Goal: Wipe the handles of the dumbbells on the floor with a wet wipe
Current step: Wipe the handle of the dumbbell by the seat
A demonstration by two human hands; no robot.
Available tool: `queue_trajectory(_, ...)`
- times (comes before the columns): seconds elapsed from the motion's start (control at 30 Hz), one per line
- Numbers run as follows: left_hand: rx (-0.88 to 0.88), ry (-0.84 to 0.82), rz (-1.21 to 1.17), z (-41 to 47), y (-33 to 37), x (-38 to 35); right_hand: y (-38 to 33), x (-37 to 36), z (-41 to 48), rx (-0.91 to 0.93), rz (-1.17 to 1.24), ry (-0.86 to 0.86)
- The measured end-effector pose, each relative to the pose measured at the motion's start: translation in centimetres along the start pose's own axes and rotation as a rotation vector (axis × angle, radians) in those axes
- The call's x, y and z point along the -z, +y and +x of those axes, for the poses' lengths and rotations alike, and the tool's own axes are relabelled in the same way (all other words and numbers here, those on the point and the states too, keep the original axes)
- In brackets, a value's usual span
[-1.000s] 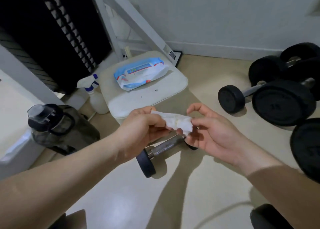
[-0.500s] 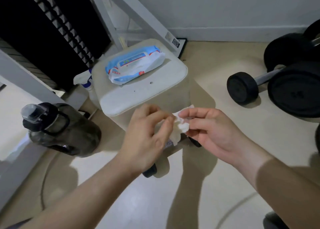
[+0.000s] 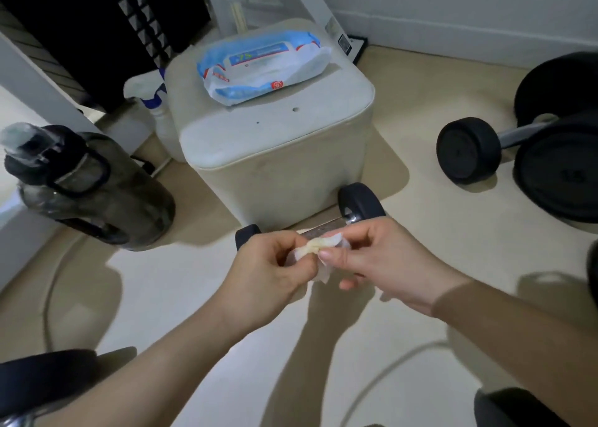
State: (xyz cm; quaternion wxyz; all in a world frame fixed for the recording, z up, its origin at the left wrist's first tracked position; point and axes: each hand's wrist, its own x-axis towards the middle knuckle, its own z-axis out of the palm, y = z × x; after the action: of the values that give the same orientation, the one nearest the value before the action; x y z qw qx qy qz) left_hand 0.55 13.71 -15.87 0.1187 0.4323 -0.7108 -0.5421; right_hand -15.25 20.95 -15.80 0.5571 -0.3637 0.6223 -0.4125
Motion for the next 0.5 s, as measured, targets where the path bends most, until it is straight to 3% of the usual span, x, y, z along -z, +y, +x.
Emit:
queue_trajectory(0.17, 0.047, 0.023, 0.038, 1.9, -1.6, 3.2, -1.0, -0.1, 2.6, -0.066, -0.215, 0.103)
queue_trajectory(0.23, -0.114, 0.090, 0.400, 2.8, -2.8, 5.1, -1.4, 0.0, 3.9, -0.086, -0.219, 0.186)
queue_trajectory(0.3, -0.211, -0.058, 0.764, 3.1, -4.3, 6.1, -1.4, -0.2, 4.9, -0.076, -0.223, 0.309)
queue_trajectory(0.33, -0.173, -0.176, 0.863, 3.1, -5.1, 6.1, -0.9, -0.5, 5.1, -0.073, -0.196, 0.386)
queue_trajectory(0.4, -0.200, -0.252, 0.998, 2.9, -6.3, 6.1, 0.9, -1.6, 5.0, -0.066, 0.004, 0.524)
queue_trajectory(0.5, -0.389, -0.192, 1.164, 3.6, -6.6, 6.7, 4.2, -3.8, 3.7, -0.070, 0.429, 0.601)
